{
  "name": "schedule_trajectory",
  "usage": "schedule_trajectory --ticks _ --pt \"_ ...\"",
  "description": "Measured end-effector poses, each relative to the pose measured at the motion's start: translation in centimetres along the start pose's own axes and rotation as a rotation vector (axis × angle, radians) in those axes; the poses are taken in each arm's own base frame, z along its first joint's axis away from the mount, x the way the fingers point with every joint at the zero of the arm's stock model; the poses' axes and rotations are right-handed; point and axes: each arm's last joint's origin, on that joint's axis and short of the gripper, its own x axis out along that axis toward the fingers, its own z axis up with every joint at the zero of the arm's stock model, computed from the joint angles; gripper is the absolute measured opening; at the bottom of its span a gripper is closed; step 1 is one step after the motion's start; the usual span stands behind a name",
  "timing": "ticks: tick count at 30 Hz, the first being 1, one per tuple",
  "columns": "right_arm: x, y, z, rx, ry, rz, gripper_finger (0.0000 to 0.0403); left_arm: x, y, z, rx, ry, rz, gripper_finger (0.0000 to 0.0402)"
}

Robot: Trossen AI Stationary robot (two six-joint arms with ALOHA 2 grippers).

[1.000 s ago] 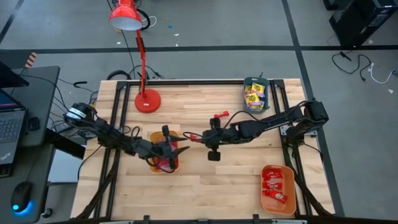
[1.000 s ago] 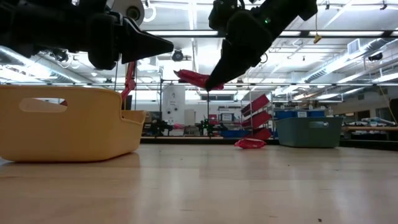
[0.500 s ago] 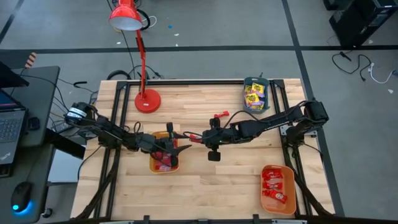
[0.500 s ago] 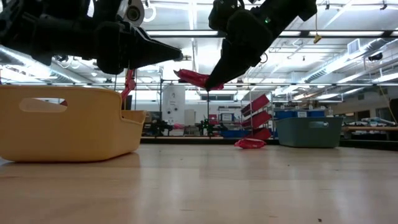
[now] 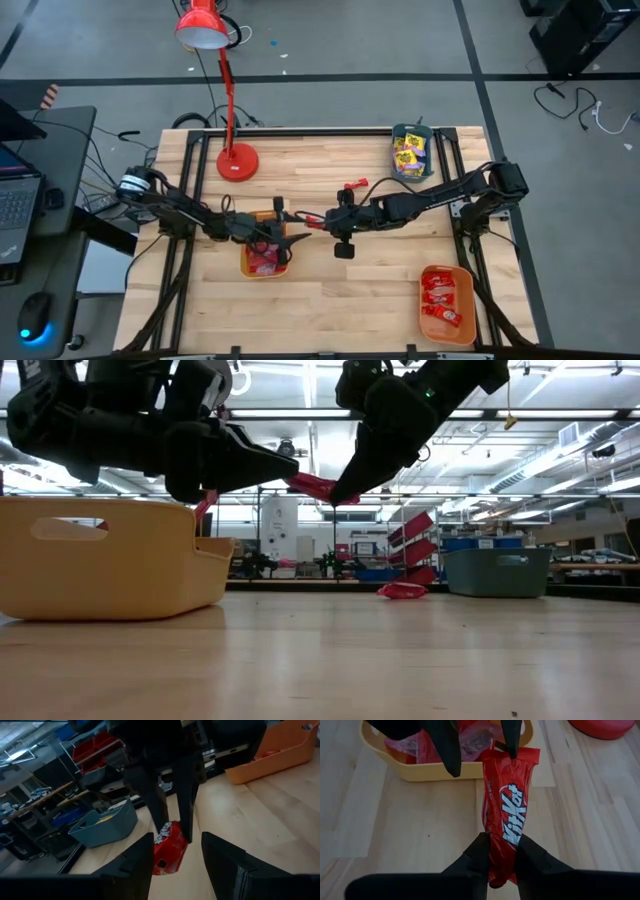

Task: Sort candy
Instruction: Put the red chocolate into the orange bin

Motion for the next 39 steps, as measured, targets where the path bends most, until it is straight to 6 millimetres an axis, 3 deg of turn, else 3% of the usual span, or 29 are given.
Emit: schedule_trajectory --ticks 9,21,39 --pt "-0.01 0.01 -0.05 -0.002 0.005 0.000 0.0060 0.03 -0.05 -0.08 -0.022 0.001 -0.001 0.0148" --pt "-0.01 0.00 -0.09 -0.003 0.009 -0.001 0.0060 0.03 -0.01 -0.10 -0.020 0.008 0.012 0.0008" --pt "-0.07 -0.05 -0.81 -0.023 0.083 -0.007 0.0059 -0.24 -0.25 -0.05 -0.010 0.062 0.130 0.0001"
